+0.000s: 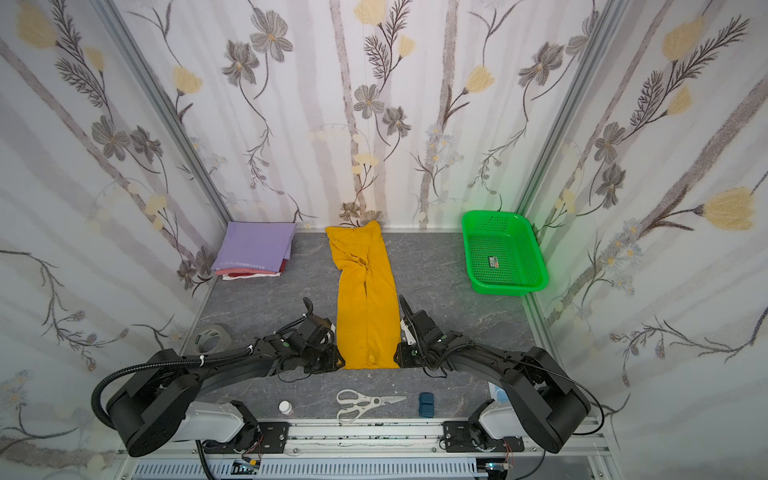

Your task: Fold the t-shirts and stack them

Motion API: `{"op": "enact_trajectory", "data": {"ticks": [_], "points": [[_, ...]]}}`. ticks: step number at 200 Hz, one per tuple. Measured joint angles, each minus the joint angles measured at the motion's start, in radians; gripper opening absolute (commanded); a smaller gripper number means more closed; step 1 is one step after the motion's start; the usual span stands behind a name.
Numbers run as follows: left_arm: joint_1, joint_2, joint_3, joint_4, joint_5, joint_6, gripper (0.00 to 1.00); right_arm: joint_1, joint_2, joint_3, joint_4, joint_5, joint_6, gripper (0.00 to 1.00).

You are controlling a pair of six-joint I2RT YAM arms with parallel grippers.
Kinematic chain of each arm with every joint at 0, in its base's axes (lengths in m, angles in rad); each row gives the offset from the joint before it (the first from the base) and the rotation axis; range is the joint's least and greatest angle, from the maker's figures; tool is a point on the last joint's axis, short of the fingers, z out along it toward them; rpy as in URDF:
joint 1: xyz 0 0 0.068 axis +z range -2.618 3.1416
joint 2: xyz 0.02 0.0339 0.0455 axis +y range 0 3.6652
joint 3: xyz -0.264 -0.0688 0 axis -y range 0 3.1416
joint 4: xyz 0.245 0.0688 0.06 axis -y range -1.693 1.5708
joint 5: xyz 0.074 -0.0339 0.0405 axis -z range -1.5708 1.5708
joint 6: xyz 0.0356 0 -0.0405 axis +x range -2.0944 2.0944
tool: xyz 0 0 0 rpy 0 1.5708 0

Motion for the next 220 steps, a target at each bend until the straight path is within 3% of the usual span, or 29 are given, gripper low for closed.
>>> {"op": "enact_trajectory", "data": {"ticks": [10, 23, 86, 139, 220], "points": [[-0.004, -0.014, -0.006, -0.028, -0.001, 0.0, 0.0, 0.001, 0.0, -0.003, -0.001, 0.0, 0.0, 0.1], [-0.007, -0.044, -0.012, -0.06, -0.008, 0.0, 0.0, 0.006, -0.002, -0.004, -0.002, -0.001, 0.002, 0.0], [-0.008, -0.33, -0.01, -0.186, 0.022, -0.019, 0.0, 0.055, -0.211, 0.017, -0.094, -0.004, -0.011, 0.0], [-0.041, -0.383, -0.027, -0.19, 0.104, -0.04, 0.0, 0.1, -0.317, 0.023, -0.15, -0.025, -0.01, 0.0], [-0.052, -0.454, -0.202, -0.186, 0.119, -0.116, 0.0, 0.12, -0.244, -0.041, -0.141, -0.061, 0.008, 0.0]]}}
